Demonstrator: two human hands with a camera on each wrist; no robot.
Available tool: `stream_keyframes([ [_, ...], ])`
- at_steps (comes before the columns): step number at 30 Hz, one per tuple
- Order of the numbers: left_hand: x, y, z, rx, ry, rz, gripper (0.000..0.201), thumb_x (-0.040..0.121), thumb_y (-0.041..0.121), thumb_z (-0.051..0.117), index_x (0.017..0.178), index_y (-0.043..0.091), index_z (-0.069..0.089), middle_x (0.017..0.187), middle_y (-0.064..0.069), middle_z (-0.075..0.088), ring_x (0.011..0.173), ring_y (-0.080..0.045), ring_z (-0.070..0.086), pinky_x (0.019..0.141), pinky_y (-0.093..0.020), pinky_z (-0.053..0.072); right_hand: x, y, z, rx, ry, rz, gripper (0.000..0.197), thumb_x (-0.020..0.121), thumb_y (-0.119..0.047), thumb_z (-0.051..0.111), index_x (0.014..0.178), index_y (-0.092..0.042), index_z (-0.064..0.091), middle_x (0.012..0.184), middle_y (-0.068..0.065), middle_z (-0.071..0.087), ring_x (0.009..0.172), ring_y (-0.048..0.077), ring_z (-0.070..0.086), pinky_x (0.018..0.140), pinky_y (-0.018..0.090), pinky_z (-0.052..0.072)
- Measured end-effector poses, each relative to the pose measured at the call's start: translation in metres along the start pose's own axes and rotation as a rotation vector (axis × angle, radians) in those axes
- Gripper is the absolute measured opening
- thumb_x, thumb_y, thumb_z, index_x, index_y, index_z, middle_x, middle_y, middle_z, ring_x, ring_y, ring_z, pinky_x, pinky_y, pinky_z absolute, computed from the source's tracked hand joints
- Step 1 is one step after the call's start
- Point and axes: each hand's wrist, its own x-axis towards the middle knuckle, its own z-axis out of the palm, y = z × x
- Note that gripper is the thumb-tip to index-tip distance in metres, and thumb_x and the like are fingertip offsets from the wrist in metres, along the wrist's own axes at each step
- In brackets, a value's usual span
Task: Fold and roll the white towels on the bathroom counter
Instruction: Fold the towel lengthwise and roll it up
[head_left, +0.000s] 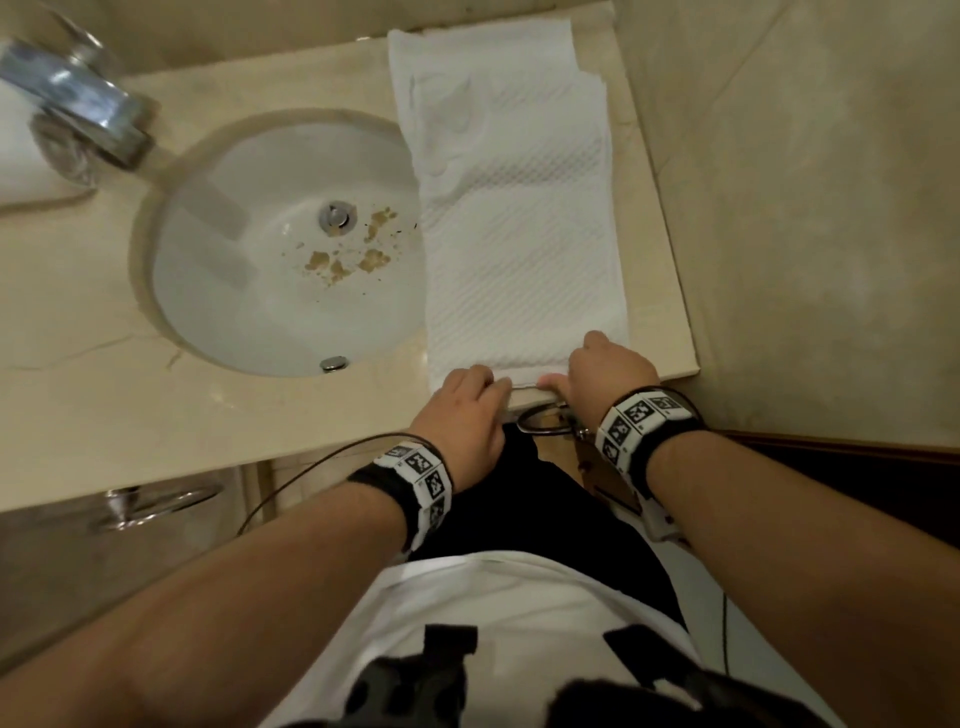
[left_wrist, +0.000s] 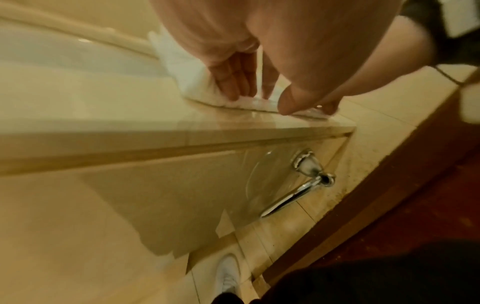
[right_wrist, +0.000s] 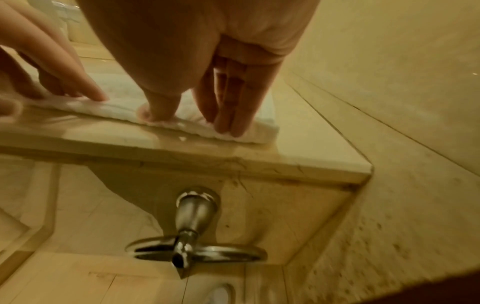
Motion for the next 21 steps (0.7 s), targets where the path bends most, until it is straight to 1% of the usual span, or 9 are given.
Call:
stream_keyframes([
  [2,-0.001,-0.011,0.001,-0.119,0.059,-0.019,0.047,0.083,0.013,0.068,0.13,0.008,0.065,0.12,-0.012,0.058,0.107,-0.033,0.054,0.095,-0.039,0.048,-0.004,0.011,0.006,0.03,0.016,-0.042,0.051,0.097,-0.057,0.049,0.103,-0.009,0.065,0.115,0.007,0.046,0.099,0.028,0.059,0.074,0.035,0.043],
  [5,0.001,-0.026,0.003,-0.205,0.112,-0.022,0.04,0.085,0.011,0.072,0.124,0.011,0.07,0.116,-0.009,0.059,0.104,-0.029,0.055,0.093,-0.036,0.046,-0.006,0.026,0.015,0.078,0.065,-0.127,0.037,0.097,-0.046,0.057,0.096,-0.01,0.061,0.112,0.005,0.046,0.094,0.026,0.059,0.069,0.033,0.042],
  [10,0.011,-0.028,0.001,-0.171,0.086,-0.005,0.036,0.08,0.014,0.08,0.114,0.013,0.071,0.112,-0.007,0.063,0.103,-0.032,0.057,0.091,-0.041,0.049,-0.005,0.035,0.024,0.119,0.158,-0.213,0.029,0.088,-0.036,0.072,0.091,-0.011,0.058,0.108,0.007,0.049,0.09,0.028,0.056,0.07,0.039,0.051],
  [13,0.015,-0.028,0.0,-0.103,0.051,0.053,0.034,0.078,0.013,0.083,0.108,0.012,0.067,0.107,-0.007,0.064,0.099,-0.031,0.056,0.083,-0.042,0.051,-0.006,0.036,0.031,0.108,0.213,-0.252,0.028,0.079,-0.022,0.08,0.087,-0.009,0.056,0.1,0.011,0.052,0.081,0.032,0.057,0.061,0.044,0.053],
  [15,0.015,-0.029,0.001,-0.075,0.049,0.08,0.032,0.078,0.014,0.083,0.104,0.012,0.065,0.104,-0.007,0.063,0.096,-0.031,0.055,0.078,-0.041,0.05,-0.005,0.036,0.036,0.065,0.229,-0.277,0.029,0.072,-0.009,0.082,0.082,-0.01,0.055,0.094,0.011,0.052,0.071,0.033,0.056,0.05,0.041,0.05],
  [17,0.015,-0.028,0.003,-0.054,0.065,0.083,0.029,0.078,0.014,0.083,0.099,0.012,0.064,0.099,-0.006,0.063,0.092,-0.03,0.054,0.074,-0.04,0.05,-0.003,0.037,0.04,0.033,0.245,-0.307,0.032,0.066,0.002,0.08,0.077,-0.01,0.052,0.088,0.011,0.052,0.062,0.032,0.054,0.042,0.035,0.042],
  [19,0.015,-0.026,0.006,-0.032,0.068,0.077,0.024,0.079,0.014,0.083,0.094,0.011,0.063,0.094,-0.006,0.062,0.088,-0.03,0.054,0.069,-0.04,0.051,-0.001,0.038,0.044,0.021,0.257,-0.335,0.033,0.065,0.005,0.079,0.073,-0.011,0.051,0.084,0.011,0.052,0.057,0.031,0.052,0.041,0.031,0.035],
  [20,0.015,-0.024,0.005,-0.027,0.064,0.074,0.022,0.08,0.013,0.082,0.092,0.011,0.063,0.092,-0.007,0.062,0.087,-0.03,0.055,0.068,-0.041,0.051,-0.002,0.039,0.045,0.018,0.258,-0.338,0.033,0.065,0.005,0.079,0.073,-0.011,0.052,0.083,0.011,0.052,0.056,0.031,0.052,0.041,0.03,0.035],
  [21,0.017,-0.023,0.004,-0.026,0.056,0.067,0.019,0.082,0.013,0.08,0.092,0.01,0.063,0.092,-0.007,0.062,0.088,-0.031,0.055,0.068,-0.043,0.051,-0.002,0.039,0.045,0.021,0.253,-0.341,0.032,0.066,0.004,0.08,0.073,-0.01,0.052,0.084,0.011,0.052,0.057,0.031,0.053,0.041,0.031,0.038],
])
